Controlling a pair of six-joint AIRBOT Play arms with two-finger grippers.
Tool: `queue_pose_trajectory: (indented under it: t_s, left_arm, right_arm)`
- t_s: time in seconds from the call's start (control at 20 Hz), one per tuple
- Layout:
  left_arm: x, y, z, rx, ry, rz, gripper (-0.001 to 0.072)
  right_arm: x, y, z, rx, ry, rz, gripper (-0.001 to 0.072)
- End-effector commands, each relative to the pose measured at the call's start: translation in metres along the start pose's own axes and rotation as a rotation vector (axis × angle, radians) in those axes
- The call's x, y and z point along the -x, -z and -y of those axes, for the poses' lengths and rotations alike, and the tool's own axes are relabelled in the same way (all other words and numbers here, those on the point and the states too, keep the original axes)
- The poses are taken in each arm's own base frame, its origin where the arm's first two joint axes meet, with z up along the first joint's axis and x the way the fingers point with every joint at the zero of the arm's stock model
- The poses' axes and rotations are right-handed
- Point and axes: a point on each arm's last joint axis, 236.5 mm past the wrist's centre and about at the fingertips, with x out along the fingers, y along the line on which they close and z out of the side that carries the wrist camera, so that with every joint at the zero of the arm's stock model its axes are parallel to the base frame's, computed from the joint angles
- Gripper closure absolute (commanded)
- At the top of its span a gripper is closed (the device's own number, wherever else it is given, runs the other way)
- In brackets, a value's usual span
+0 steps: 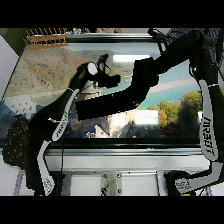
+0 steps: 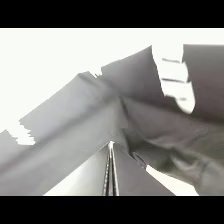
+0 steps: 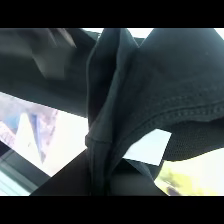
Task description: Fold the clothes and pants, and hang the long-sleeved shirts on hangers.
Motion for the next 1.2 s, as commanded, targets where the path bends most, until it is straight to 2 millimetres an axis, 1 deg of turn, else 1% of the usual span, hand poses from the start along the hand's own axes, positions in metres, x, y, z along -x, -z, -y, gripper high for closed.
queue_pose_trajectory:
  t_s: [0.0,0.1,0.2,0.3,0.45,0.55,0.7,0.75,0.9,0.95,1.0,1.05,1.1,1.15]
  left_arm:
    - [0.076,-0.042,-0.031,0.012,-0.024,0.105,0.0697]
    - [0.117,-0.057,-0.05,0.028,-0.041,0.155,0.0697]
    - [0.157,-0.069,-0.066,0.048,-0.059,0.205,0.0697]
    - [0.194,-0.077,-0.079,0.06,-0.078,0.253,0.0697]
    - [0.236,-0.079,-0.091,0.068,-0.1,0.295,0.0697]
    - [0.257,-0.077,-0.096,0.07,-0.113,0.309,0.0697]
    - [0.279,-0.073,-0.095,0.055,-0.124,0.318,0.0697]
    - [0.282,-0.071,-0.092,0.048,-0.124,0.318,0.0697]
    - [0.292,-0.068,-0.084,0.02,-0.126,0.324,0.0697]
    - [0.295,-0.068,-0.082,0.017,-0.125,0.329,0.0697]
    - [0.296,-0.068,-0.081,0.016,-0.124,0.331,0.0697]
    - [0.296,-0.068,-0.081,0.016,-0.124,0.33,0.0697]
    - [0.296,-0.067,-0.081,0.016,-0.124,0.327,0.0697]
    - [0.295,-0.066,-0.081,0.016,-0.124,0.324,0.0697]
  right_arm:
    - [-0.014,-0.011,-0.038,0.013,-0.03,0.037,0.0697]
    - [-0.024,-0.019,-0.061,0.011,-0.051,0.066,0.0697]
    - [-0.04,-0.02,-0.081,0.018,-0.073,0.062,0.0697]
    - [-0.064,-0.013,-0.099,0.011,-0.094,0.022,0.0697]
    - [-0.108,-0.003,-0.123,0.035,-0.118,-0.026,0.0696]
    - [-0.139,0.004,-0.137,0.049,-0.132,-0.048,0.0696]
    - [-0.182,0.007,-0.159,0.051,-0.168,-0.04,0.0696]
    - [-0.195,0.008,-0.167,0.045,-0.185,-0.035,0.0696]
    - [-0.227,0.016,-0.189,0.012,-0.248,-0.043,0.0688]
    - [-0.236,0.018,-0.197,-0.004,-0.273,-0.042,0.0647]
    - [-0.242,0.016,-0.206,-0.028,-0.303,-0.03,0.0495]
    - [-0.246,0.013,-0.215,-0.055,-0.336,-0.013,0.0298]
    - [-0.248,0.01,-0.223,-0.071,-0.357,0.007,0.0159]
    - [-0.248,0.005,-0.232,-0.079,-0.375,0.032,0.0055]
